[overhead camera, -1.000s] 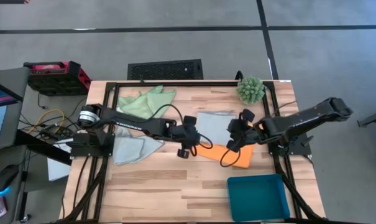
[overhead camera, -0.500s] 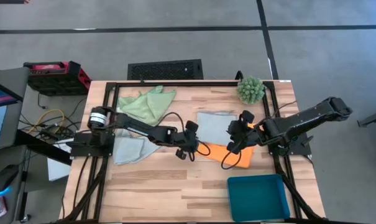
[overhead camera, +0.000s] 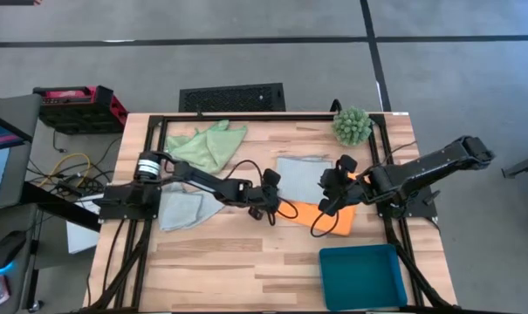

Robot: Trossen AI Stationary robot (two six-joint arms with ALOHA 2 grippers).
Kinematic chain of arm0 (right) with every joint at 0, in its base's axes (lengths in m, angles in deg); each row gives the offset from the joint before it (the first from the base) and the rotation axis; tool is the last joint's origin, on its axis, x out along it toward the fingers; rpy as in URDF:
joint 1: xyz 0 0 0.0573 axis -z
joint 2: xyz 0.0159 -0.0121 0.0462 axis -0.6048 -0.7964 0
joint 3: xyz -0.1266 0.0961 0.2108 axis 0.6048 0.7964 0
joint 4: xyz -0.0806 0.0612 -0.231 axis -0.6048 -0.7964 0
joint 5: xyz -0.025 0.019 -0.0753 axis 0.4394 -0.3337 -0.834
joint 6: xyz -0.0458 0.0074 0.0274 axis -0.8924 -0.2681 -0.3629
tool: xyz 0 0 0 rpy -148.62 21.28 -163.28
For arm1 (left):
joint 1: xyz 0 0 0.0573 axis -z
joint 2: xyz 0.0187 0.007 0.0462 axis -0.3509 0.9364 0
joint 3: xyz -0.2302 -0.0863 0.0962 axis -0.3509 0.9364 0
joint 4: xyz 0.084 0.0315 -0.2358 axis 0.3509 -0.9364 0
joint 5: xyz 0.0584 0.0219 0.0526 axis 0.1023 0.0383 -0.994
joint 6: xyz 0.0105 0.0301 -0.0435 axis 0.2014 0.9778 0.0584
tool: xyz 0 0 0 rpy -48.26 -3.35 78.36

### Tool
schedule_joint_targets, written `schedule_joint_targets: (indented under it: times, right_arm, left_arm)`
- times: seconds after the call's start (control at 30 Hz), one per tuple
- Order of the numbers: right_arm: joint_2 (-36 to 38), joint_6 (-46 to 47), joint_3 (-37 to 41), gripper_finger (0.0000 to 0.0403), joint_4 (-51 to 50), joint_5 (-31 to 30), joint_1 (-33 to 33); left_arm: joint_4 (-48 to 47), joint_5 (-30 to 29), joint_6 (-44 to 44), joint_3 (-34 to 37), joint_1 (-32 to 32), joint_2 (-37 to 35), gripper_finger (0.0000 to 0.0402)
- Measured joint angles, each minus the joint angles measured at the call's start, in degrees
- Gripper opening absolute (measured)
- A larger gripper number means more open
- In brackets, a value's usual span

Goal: Fold microfiber towels
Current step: Put the folded right gray towel into the blue bin

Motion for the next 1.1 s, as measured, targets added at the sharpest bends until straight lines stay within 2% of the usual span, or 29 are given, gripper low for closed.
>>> schedule_joint_targets:
  times: [0.17,0.33,0.43,0.57,0.7,0.9,1.1]
  right_arm:
    - [0.0,0.4,0.0,0.0125,0.1,0.0,0.0]
    - [0.0,0.5,0.0,0.0125,0.1,0.0,0.0]
    - [0.0,0.5,0.0,0.0125,0.1,0.0,0.0]
    - [0.0,0.4,0.0,0.0125,0.1,0.0,0.0]
    - [-0.2,-2.8,1.0,0.0125,0.6,0.6,-1.0]
    - [-3.4,-3.0,2.0,0.0125,1.7,2.7,-3.3]
    - [-7.6,-3.1,2.2,0.0130,1.5,10.7,-2.1]
  left_arm:
    - [6.5,-1.1,0.4,-0.2,0.0,1.9,0.0142]
    - [7.0,-3.3,2.1,-0.9,-0.1,1.9,0.0127]
    - [7.0,-3.9,2.0,-1.8,-0.2,1.9,0.0093]
    - [6.1,-4.0,1.6,-3.9,-0.7,1.9,0.0022]
    - [0.4,-2.1,-3.6,-8.4,-1.8,1.9,0.0009]
    - [-11.1,5.0,-11.9,-16.1,-3.7,1.9,0.0004]
    - [-15.5,5.9,-13.8,-21.0,-3.6,1.9,0.0002]
